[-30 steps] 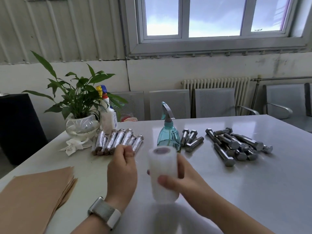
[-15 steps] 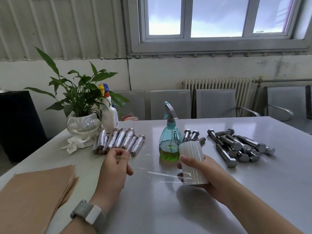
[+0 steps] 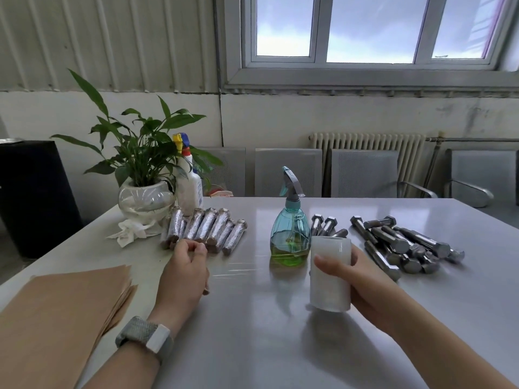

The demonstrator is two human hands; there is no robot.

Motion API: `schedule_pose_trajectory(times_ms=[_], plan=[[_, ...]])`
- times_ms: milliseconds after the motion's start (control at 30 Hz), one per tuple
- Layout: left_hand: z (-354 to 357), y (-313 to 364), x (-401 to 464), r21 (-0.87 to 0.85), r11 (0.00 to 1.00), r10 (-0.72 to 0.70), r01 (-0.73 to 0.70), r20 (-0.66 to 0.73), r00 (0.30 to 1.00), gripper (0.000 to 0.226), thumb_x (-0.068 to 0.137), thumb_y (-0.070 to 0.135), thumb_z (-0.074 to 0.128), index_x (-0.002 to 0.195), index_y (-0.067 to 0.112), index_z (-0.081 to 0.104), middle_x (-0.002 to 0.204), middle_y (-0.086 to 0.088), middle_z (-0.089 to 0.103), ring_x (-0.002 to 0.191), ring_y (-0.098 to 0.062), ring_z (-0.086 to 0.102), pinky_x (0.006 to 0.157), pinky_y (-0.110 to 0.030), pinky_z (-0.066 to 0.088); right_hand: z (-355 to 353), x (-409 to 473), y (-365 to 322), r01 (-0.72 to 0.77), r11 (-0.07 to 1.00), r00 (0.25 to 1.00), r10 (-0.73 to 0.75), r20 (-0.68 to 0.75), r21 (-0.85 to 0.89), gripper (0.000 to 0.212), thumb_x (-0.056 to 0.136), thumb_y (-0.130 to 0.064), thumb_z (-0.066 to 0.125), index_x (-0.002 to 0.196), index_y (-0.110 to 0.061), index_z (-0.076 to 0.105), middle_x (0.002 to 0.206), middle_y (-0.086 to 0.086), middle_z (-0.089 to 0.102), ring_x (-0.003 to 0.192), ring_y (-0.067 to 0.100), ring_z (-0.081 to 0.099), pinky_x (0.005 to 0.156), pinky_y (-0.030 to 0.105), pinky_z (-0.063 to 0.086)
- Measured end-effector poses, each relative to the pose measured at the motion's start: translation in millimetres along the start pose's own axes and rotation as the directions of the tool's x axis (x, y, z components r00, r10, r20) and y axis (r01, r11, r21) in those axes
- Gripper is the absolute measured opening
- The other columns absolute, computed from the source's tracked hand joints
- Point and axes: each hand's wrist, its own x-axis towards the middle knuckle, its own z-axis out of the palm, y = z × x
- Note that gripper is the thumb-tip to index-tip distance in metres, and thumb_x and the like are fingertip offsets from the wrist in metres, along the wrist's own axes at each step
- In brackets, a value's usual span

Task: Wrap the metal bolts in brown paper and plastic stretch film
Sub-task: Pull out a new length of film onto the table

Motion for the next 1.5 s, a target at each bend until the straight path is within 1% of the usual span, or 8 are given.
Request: schedule_pose_trajectory(times_ms=[200, 367, 733, 833, 1067, 1200, 1367, 1500], plan=[[-2, 4, -3, 0.004, 0.991, 0.137, -0.137, -0.017, 0.99, 0.016, 0.098, 0.033, 0.047, 0.082, 0.031, 0.047, 0.051, 0.002, 0.053, 0.041, -0.008, 0.047, 0.044, -0.031, 0.04, 4, 0, -2, 0.037, 0.997, 0.997, -0.042, -0.061, -0.071, 0.057, 0.058, -0.043, 0.08, 0.106, -0.016, 0.065, 0.092, 0.014, 0.073, 0.079, 0.026, 0.071, 0.071, 0.045, 0.059], [-8, 12, -3, -0.016, 0.983, 0.184, -0.185, -0.036, 0.982, 0.014, 0.098, 0.034, 0.048, 0.085, 0.027, 0.05, 0.047, 0.003, 0.053, 0.038, -0.004, 0.044, 0.044, -0.024, 0.036, -18, 6, -3, -0.162, 0.985, 0.987, 0.161, 0.016, 0.066, 0.053, 0.074, -0.048, 0.067, 0.115, -0.014, 0.066, 0.092, 0.013, 0.072, 0.08, 0.026, 0.07, 0.066, 0.04, 0.058], [-20, 13, 1, 0.182, 0.961, 0.213, -0.209, 0.0, 0.977, 0.017, 0.097, 0.037, 0.046, 0.083, 0.028, 0.048, 0.054, 0.001, 0.052, 0.045, -0.011, 0.051, 0.046, -0.029, 0.036, -52, 14, -7, -0.144, 0.99, 0.99, 0.144, 0.001, 0.0, 0.081, 0.042, -0.038, 0.095, 0.11, -0.006, 0.063, 0.093, 0.019, 0.071, 0.097, 0.04, 0.069, 0.073, 0.046, 0.058], [-19, 12, 4, 0.106, 0.971, 0.209, -0.212, 0.042, 0.977, 0.016, 0.097, 0.035, 0.049, 0.083, 0.027, 0.05, 0.048, 0.007, 0.047, 0.042, -0.004, 0.045, 0.042, -0.015, 0.033, -57, 13, -8, -0.202, 0.979, 0.979, 0.202, -0.033, -0.011, 0.093, 0.037, -0.045, 0.096, 0.113, -0.004, 0.061, 0.093, 0.022, 0.071, 0.085, 0.037, 0.071, 0.068, 0.042, 0.058], [-30, 0, 18, 0.023, 0.995, 0.097, -0.101, 0.127, 0.987, 0.017, 0.096, 0.038, 0.051, 0.081, 0.031, 0.054, 0.045, 0.008, 0.045, 0.035, -0.005, 0.036, 0.04, -0.027, 0.03, -77, 8, -14, -0.329, 0.943, 0.941, 0.324, 0.103, 0.046, 0.067, 0.036, -0.039, 0.094, 0.091, -0.005, 0.078, 0.092, 0.021, 0.069, 0.081, 0.033, 0.069, 0.072, 0.041, 0.058], [-39, -11, 26, 0.145, 0.989, 0.001, -0.025, 0.158, 0.987, 0.019, 0.096, 0.035, 0.052, 0.079, 0.027, 0.053, 0.041, 0.006, 0.049, 0.033, -0.006, 0.04, 0.042, -0.027, 0.034, -78, 8, -13, -0.31, 0.948, 0.951, 0.308, 0.036, 0.076, 0.078, 0.026, -0.037, 0.099, 0.092, -0.005, 0.074, 0.081, 0.017, 0.069, 0.069, 0.029, 0.07, 0.058, 0.038, 0.058], [-43, -10, 23, 0.346, 0.937, -0.047, -0.039, 0.237, 0.97, 0.021, 0.095, 0.042, 0.047, 0.079, 0.028, 0.051, 0.052, 0.003, 0.054, 0.038, -0.007, 0.045, 0.041, -0.025, 0.036, -74, 4, -16, -0.282, 0.959, 0.959, 0.281, -0.05, -0.019, 0.099, 0.028, -0.035, 0.099, 0.113, -0.002, 0.058, 0.095, 0.024, 0.072, 0.085, 0.038, 0.071, 0.065, 0.044, 0.059], [-45, 2, 17, 0.631, 0.77, -0.13, -0.094, 0.299, 0.945, 0.023, 0.099, 0.041, 0.037, 0.083, 0.026, 0.044, 0.077, 0.003, 0.061, 0.072, -0.014, 0.057, 0.058, -0.03, 0.037, -71, -2, -19, -0.299, 0.909, 0.946, 0.243, -0.214, -0.291, 0.07, 0.058, -0.061, 0.079, 0.107, -0.012, 0.069, 0.1, 0.014, 0.074, 0.093, 0.034, 0.07, 0.089, 0.047, 0.054]])
